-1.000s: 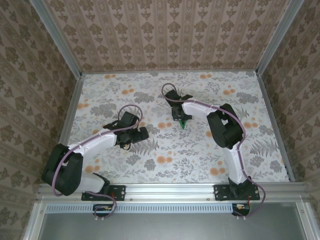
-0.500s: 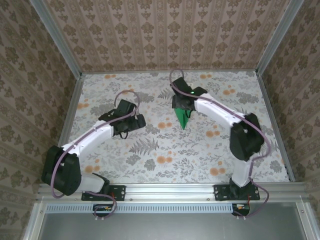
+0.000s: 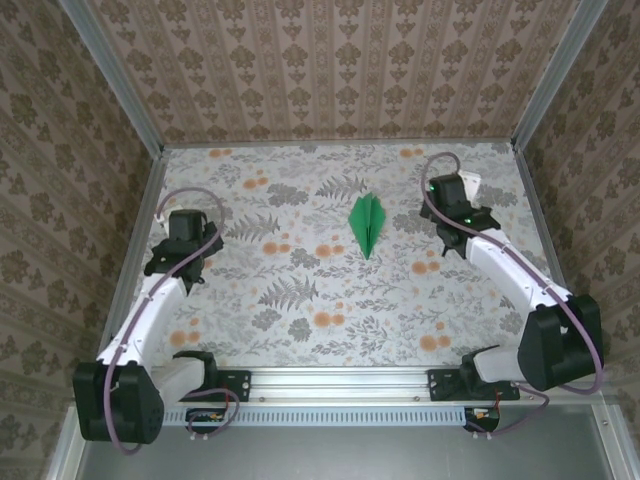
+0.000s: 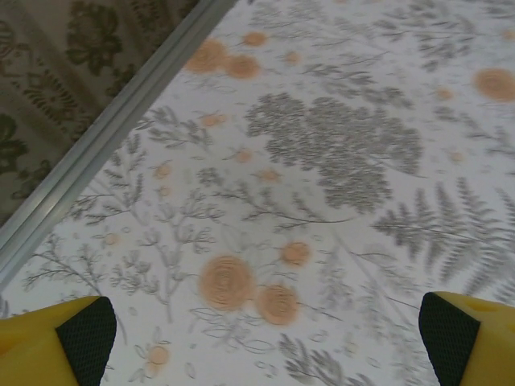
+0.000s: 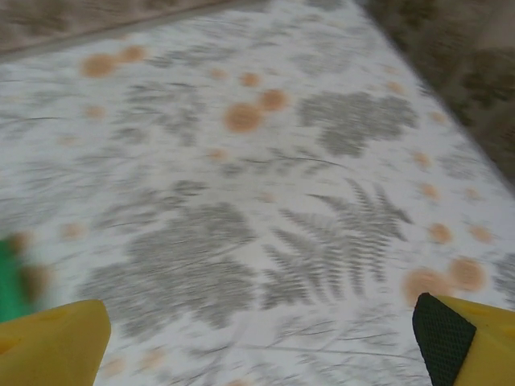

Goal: Fold a paper plane with a square sheet of paper (pick it up from the middle)
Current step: Turn over a paper plane at the center of the table, then reset both arms

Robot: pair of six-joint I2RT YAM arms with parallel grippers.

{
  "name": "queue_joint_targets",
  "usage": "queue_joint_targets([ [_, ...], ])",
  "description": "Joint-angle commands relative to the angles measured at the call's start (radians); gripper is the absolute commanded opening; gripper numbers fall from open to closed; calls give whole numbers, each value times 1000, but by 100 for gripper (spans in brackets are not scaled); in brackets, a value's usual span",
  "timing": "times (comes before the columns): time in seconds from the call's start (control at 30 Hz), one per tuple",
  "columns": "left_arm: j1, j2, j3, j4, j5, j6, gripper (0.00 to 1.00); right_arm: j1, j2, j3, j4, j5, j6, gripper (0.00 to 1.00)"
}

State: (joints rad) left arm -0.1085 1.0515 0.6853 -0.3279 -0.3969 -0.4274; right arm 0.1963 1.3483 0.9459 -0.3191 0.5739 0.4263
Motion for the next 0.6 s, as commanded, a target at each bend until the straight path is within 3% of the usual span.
queue_joint_targets([
  [0.0,35,-4,-88,190,-43,94,100,-73,1,-92,155,30,-51,100],
  [0.13,37,27,-184,406,-40,228,100,-131,35,-172,291,-20,-119,100],
  [0.3,38,116,-296,726,58,364,100,-139,64,-319,599,-75,-225,100],
  [0.57,44,215,-336,976,237,462,100,-149,119,-421,911,-258,-329,100],
])
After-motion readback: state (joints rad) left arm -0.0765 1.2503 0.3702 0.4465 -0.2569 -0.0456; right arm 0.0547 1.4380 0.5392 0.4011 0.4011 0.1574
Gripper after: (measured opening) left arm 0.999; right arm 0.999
